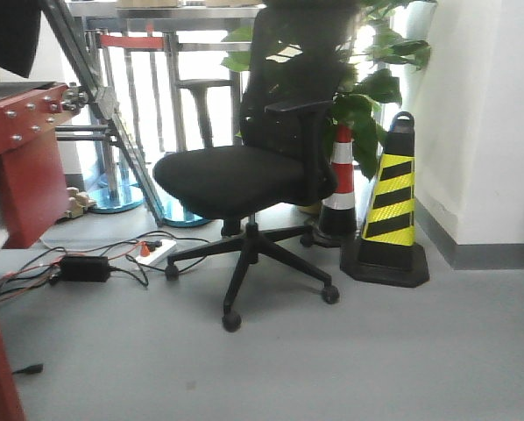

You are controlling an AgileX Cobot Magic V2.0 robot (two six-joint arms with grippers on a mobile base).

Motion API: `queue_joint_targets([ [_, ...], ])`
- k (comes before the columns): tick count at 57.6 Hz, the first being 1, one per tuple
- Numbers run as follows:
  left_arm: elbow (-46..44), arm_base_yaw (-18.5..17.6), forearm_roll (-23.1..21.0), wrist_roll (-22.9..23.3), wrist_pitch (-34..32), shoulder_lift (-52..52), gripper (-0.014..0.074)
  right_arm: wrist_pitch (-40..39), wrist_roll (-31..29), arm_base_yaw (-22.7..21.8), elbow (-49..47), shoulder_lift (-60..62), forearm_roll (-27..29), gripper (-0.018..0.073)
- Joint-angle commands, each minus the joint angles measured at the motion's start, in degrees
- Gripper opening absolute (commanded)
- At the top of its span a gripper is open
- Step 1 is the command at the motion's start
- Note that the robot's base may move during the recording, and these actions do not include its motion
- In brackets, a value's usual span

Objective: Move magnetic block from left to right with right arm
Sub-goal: 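Turn the base past the black chair and cones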

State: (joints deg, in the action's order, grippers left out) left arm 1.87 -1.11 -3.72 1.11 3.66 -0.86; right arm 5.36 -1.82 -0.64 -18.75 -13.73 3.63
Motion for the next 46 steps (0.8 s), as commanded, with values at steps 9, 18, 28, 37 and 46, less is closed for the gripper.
queue_joint_targets([
  [9,0.5,-0.1,-0.2,0.1,-4.8,-0.5,-0.0117,-5.1,-0.6,-0.3,-1.7,-0.4,0.1,0.0244],
  [18,0.5,-0.1,-0.2,0.1,-4.8,-0.5,-0.0117,-5.1,-0.6,-0.3,-1.7,-0.4,0.1,0.0244],
  [28,0.5,-0.1,-0.2,0.1,-4.8,-0.5,-0.0117,-5.1,-0.6,-0.3,-1.7,-0.4,0.1,0.0244],
  [37,0.5,-0.1,-0.2,0.1,-4.8,-0.5,-0.0117,-5.1,-0.6,-0.3,-1.7,-0.4,0.1,0.0244],
  [46,0.5,-0.1,-0.2,0.1,-4.8,-0.5,-0.0117,-5.1,-0.6,-0.3,-1.7,-0.4,0.1,0.0244],
])
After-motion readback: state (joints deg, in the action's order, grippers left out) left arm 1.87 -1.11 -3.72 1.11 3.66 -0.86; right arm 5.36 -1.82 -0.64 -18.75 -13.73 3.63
